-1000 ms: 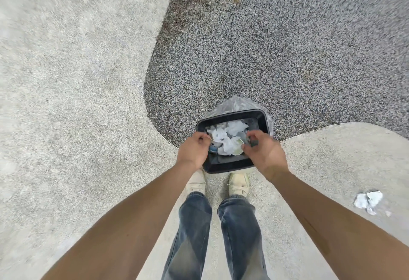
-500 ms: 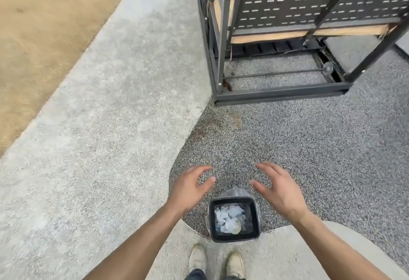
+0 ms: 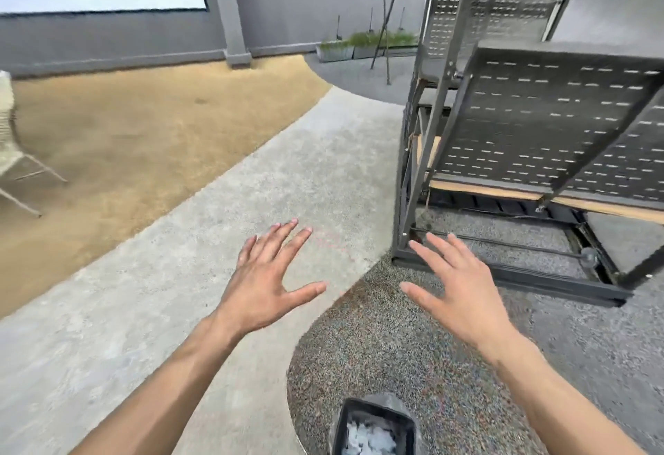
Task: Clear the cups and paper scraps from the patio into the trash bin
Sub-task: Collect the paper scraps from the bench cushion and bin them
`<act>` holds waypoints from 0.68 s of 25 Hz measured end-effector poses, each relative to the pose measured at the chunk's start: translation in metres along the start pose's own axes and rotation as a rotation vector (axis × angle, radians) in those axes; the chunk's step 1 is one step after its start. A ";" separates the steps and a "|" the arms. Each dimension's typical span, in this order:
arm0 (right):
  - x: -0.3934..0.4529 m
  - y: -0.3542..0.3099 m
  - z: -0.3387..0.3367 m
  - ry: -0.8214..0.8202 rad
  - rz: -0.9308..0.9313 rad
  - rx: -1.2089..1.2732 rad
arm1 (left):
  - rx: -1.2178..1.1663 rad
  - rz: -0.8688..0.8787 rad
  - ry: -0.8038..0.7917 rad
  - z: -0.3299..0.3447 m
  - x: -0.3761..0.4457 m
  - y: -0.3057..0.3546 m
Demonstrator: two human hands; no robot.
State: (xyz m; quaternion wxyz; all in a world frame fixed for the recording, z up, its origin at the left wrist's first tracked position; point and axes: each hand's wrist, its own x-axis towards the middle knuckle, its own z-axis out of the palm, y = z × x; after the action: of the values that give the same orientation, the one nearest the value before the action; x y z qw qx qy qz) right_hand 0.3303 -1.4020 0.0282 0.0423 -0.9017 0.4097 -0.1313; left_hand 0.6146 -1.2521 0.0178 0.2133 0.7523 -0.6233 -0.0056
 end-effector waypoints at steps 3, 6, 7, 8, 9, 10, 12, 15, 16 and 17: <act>0.003 -0.025 0.002 0.003 -0.123 0.039 | 0.074 -0.101 0.055 -0.022 -0.038 -0.002; 0.009 -0.065 0.013 -0.020 -0.287 0.122 | 0.136 -0.247 0.100 -0.045 -0.094 -0.007; 0.011 -0.083 0.018 -0.040 -0.343 0.156 | 0.155 -0.295 0.116 -0.053 -0.116 -0.010; 0.012 -0.101 0.022 -0.063 -0.399 0.182 | 0.170 -0.343 0.136 -0.061 -0.138 -0.014; 0.012 -0.123 0.027 -0.089 -0.463 0.212 | 0.187 -0.402 0.162 -0.071 -0.163 -0.018; 0.012 -0.144 0.030 -0.112 -0.523 0.239 | 0.201 -0.459 0.186 -0.080 -0.187 -0.020; 0.006 -0.189 0.037 -0.147 -0.648 0.287 | 0.235 -0.570 0.230 -0.097 -0.237 -0.024; -0.013 -0.262 0.044 -0.208 -0.848 0.329 | 0.284 -0.748 0.306 -0.121 -0.317 -0.019; -0.021 -0.287 0.046 -0.228 -0.914 0.341 | 0.308 -0.809 0.324 -0.128 -0.344 -0.015; -0.032 -0.315 0.047 -0.248 -0.986 0.351 | 0.336 -0.870 0.343 -0.134 -0.373 -0.010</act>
State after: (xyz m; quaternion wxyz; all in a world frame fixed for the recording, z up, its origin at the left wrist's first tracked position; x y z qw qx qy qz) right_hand 0.5518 -1.1717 0.0343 0.1737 -0.9753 -0.0983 -0.0947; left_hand 0.5777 -0.8576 0.0404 0.1667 0.9567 -0.1997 0.1303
